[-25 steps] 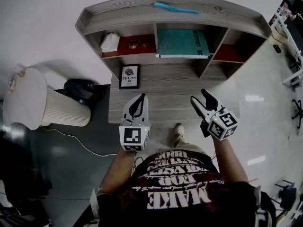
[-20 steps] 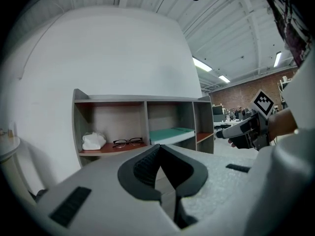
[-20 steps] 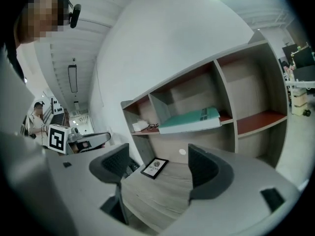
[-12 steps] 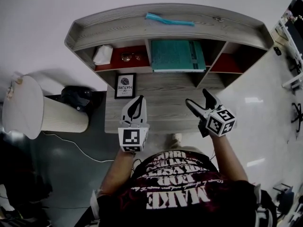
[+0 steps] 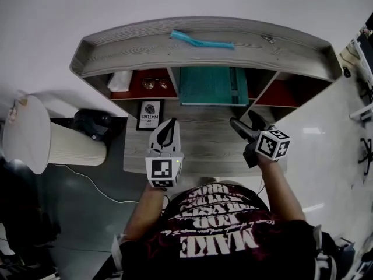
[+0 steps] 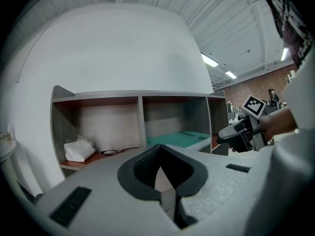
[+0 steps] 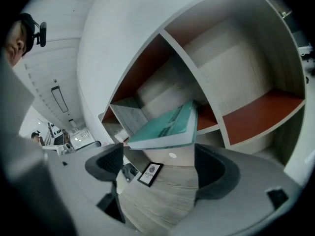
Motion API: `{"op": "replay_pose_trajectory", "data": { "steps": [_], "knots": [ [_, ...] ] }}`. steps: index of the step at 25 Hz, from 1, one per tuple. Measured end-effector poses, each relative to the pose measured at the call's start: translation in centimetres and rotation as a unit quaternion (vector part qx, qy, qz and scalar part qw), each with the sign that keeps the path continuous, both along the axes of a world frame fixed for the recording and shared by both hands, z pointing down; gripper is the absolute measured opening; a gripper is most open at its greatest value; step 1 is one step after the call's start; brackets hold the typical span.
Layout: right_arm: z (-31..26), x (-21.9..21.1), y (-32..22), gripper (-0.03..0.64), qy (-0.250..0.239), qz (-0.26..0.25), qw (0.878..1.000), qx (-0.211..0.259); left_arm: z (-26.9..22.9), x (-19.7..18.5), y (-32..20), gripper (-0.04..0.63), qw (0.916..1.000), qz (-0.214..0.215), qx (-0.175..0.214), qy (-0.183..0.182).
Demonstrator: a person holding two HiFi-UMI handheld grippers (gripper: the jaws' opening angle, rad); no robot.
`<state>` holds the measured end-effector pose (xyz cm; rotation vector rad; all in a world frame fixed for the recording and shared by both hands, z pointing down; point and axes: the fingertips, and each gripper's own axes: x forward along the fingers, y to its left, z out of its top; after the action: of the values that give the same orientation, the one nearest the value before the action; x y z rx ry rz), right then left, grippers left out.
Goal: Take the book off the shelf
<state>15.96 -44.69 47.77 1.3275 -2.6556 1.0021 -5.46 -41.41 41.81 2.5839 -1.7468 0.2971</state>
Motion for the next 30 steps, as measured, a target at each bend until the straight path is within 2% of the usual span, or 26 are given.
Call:
{"op": "replay_pose_trajectory", "data": {
  "steps": [11, 15, 19, 23, 24, 27, 30],
  "knots": [
    [0.9, 1.4, -4.4, 0.448, -0.087, -0.009, 0.994, -0.067, 0.6, 3.2, -3.1, -0.002, 0.9999, 0.005, -0.010, -0.013],
    [1.1, 0.8, -5.3, 0.448, -0.157, -0.007, 0.980, -0.118, 1.6, 3.1, -2.8, -0.002, 0.9996, 0.001, -0.018, -0.023],
    [1.8, 0.9, -6.5, 0.446, -0.184, 0.010, 0.972, -0.148, 2.3, 2.4, -2.2, -0.002, 0.9993, -0.009, -0.027, -0.026],
    [3.1, 1.5, -7.2, 0.299, -0.225, 0.043, 0.958, -0.172, 2.9, 1.9, -1.3, 0.000, 0.9987, -0.009, -0.035, -0.036],
    [3.2, 1.5, -7.1, 0.300, -0.232, 0.044, 0.956, -0.175, 3.0, 1.9, -1.1, -0.002, 0.9986, -0.009, -0.036, -0.038],
    [2.9, 1.3, -6.8, 0.235, -0.228, 0.039, 0.958, -0.169, 2.9, 1.7, -0.6, -0.002, 0.9986, -0.008, -0.035, -0.039],
    [2.8, 1.4, -5.9, 0.229, -0.247, 0.049, 0.954, -0.163, 2.8, 1.4, 0.0, -0.002, 0.9986, -0.007, -0.034, -0.040]
  ]
}}
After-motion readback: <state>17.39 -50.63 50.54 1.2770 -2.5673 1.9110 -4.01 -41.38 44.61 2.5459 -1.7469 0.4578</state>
